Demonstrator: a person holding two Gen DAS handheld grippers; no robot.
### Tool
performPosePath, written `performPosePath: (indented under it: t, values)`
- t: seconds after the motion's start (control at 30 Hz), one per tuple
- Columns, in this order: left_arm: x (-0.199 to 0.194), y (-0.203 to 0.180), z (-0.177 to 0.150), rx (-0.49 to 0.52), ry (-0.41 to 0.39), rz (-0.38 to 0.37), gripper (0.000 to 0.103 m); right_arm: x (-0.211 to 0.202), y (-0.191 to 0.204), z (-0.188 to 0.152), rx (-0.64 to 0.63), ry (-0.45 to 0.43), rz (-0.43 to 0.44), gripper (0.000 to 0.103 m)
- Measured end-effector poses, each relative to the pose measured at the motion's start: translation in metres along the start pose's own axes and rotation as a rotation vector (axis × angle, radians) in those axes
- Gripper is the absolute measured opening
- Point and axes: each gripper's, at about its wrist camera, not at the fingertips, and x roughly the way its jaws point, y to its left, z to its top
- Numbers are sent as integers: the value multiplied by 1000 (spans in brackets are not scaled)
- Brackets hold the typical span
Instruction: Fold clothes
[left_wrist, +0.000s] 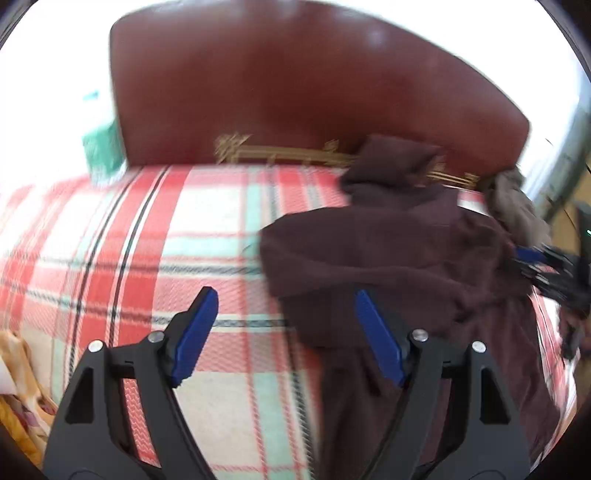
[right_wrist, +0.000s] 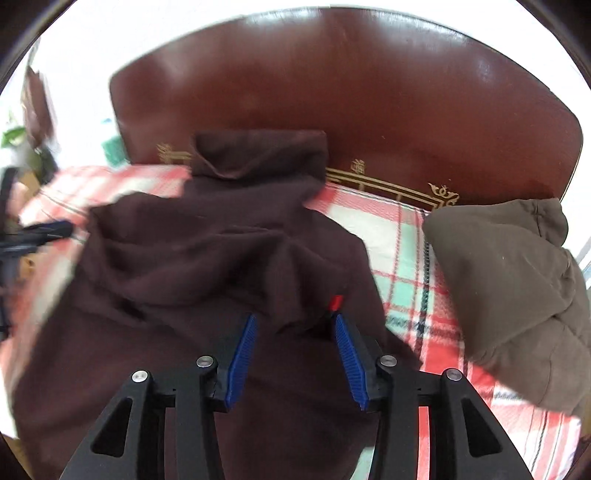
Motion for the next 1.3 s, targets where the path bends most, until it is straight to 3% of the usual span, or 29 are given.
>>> performPosePath:
  t: [0.1, 0.13, 0.17, 0.23, 0.4, 0.5, 0.57, 0.7, 0.77, 0.83, 0.93, 1.0, 1.3]
  values:
    - [-11, -20, -1, 59, -13, -41, 79, 21, -2, 6, -35, 29, -35, 40]
    - [-9, -24, 0, 69, -4, -50, 79, 23, -6, 9, -19, 35, -34, 21]
    - [-8, -28, 0, 77, 6, -58, 79, 18, -14, 11, 27, 25, 19, 11]
    - [-7, -31, -2, 80, 18, -86, 79, -2, -31, 14, 126, -11, 174, 5]
    - [-2, -40, -2, 72, 42, -136, 79, -65, -59, 8, 273, -68, 496, 5]
    - [3, -43, -2, 81, 50, -142, 79, -97, -73, 2, 352, -113, 639, 5]
    - [7, -46, -2, 85, 59, -144, 79, -103, -79, -3, 395, -130, 682, 5]
    - [19, -47, -2, 73, 95, -149, 79, -69, -81, -5, 395, -33, 423, 11]
    - [24, -47, -3, 71, 107, -139, 79, -45, -79, -9, 360, 33, 281, 27]
    - [24, -47, -4, 70, 110, -128, 79, -31, -73, -13, 310, 63, 167, 32]
    - [22, -45, -4, 71, 106, -125, 79, -39, -53, -16, 218, -4, 161, 44]
    - [21, -44, -3, 80, 101, -120, 79, -49, -24, -17, 73, -41, 183, 50]
    - [21, -48, -5, 85, 109, -132, 79, -13, 54, -59, -481, 105, -26, 50]
